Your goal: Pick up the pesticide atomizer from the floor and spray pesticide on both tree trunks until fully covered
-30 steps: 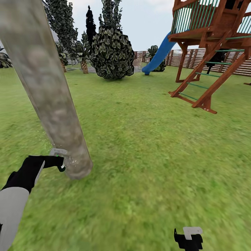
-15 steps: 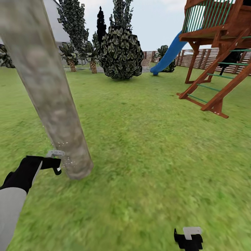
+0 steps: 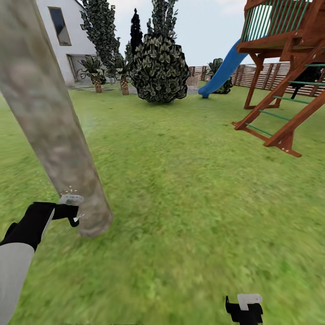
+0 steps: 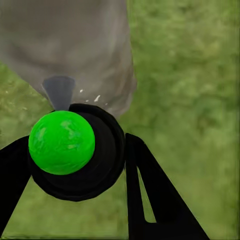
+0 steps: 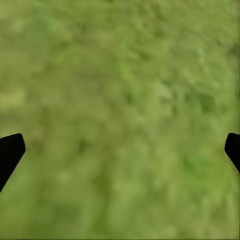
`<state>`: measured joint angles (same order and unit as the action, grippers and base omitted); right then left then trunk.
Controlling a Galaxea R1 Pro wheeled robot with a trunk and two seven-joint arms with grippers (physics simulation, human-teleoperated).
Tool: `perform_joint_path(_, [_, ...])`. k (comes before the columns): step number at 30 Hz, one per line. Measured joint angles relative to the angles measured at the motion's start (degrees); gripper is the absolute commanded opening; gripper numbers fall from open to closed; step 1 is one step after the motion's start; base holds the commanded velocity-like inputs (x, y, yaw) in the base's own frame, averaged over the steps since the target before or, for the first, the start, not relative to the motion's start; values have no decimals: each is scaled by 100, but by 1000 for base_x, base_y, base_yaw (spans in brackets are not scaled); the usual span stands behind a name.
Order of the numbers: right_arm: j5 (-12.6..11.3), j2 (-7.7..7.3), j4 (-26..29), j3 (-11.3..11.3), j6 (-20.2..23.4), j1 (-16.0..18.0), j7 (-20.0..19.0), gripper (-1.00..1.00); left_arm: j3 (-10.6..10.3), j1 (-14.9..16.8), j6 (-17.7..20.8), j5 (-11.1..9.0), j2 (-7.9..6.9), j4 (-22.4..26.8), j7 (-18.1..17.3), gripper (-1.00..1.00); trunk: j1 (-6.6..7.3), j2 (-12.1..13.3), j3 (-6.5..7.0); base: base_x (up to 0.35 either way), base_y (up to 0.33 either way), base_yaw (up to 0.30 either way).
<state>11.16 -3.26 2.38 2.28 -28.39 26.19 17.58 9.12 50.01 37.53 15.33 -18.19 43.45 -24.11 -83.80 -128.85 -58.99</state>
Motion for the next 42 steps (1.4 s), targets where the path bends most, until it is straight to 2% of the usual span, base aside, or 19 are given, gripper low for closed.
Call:
perform_joint_path(4, [0, 1, 1, 0, 0, 0, 0, 100, 2, -7, -3, -9, 6, -53, 288, -100, 0, 0, 0, 29, -273, 274])
perform_joint_path(6, [0, 1, 0, 0, 0, 0, 0, 100, 13, -85, -8, -10, 8, -135, 322, -100, 0, 0, 0, 95, -273, 277])
perform_joint_path(10, [0, 10, 0, 0, 0, 0, 0, 100, 274, -216, -25, -9, 8, -381, 464, -100, 0, 0, 0, 140, -263, 203])
perform_joint_path(23, [0, 1, 0, 0, 0, 0, 0, 100, 318, -333, -35, -19, 18, -451, 486, -100, 0, 0, 0, 85, -259, 12])
perform_joint_path(28, [0, 11, 0, 0, 0, 0, 0, 100, 327, -334, -35, -22, 15, -437, 499, -100, 0, 0, 0, 0, -273, 241])
perform_joint_path(32, [0, 18, 0, 0, 0, 0, 0, 100, 320, -334, -35, -42, 18, -403, 822, -100, 0, 0, 0, 36, -273, 275])
perform_joint_path(42, [-3, -6, 0, 0, 0, 0, -13, 100, 344, -334, -25, -63, 46, -357, 855, -100, 0, 0, 0, 151, -257, 20])
